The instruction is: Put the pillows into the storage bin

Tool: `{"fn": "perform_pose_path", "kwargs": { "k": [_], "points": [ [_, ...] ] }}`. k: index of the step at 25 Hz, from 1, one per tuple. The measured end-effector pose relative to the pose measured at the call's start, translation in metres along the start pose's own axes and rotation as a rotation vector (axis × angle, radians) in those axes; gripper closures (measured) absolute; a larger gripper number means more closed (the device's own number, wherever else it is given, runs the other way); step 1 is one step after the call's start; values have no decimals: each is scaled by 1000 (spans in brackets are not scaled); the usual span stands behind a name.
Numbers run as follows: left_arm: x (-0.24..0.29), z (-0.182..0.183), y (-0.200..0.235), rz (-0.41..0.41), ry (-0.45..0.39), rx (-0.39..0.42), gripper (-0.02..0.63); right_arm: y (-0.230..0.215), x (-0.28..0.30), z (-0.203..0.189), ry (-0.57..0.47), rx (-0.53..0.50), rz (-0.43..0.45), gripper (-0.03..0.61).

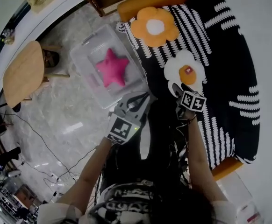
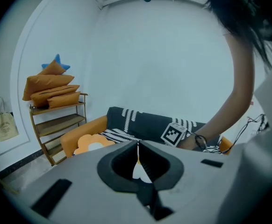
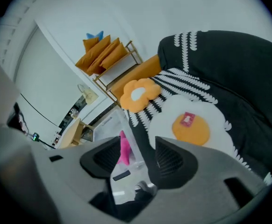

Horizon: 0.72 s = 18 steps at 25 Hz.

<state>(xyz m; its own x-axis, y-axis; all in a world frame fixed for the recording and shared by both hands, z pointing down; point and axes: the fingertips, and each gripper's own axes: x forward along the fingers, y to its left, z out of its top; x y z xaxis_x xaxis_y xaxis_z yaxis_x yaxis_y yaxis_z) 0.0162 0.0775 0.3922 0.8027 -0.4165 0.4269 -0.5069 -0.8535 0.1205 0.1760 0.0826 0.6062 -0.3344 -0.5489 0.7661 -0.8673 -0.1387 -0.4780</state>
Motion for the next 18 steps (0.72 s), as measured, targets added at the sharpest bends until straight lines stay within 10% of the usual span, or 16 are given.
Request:
{"fn": "perform_pose_path", "kwargs": {
  "k": [11, 18],
  "points": [
    [165, 11, -57, -55, 76, -16, 606, -225, 8, 28, 76, 109, -119, 336],
    [250, 4, -77, -95, 118, -9, 606, -290, 53, 23, 97, 218, -90, 304]
  ]
}}
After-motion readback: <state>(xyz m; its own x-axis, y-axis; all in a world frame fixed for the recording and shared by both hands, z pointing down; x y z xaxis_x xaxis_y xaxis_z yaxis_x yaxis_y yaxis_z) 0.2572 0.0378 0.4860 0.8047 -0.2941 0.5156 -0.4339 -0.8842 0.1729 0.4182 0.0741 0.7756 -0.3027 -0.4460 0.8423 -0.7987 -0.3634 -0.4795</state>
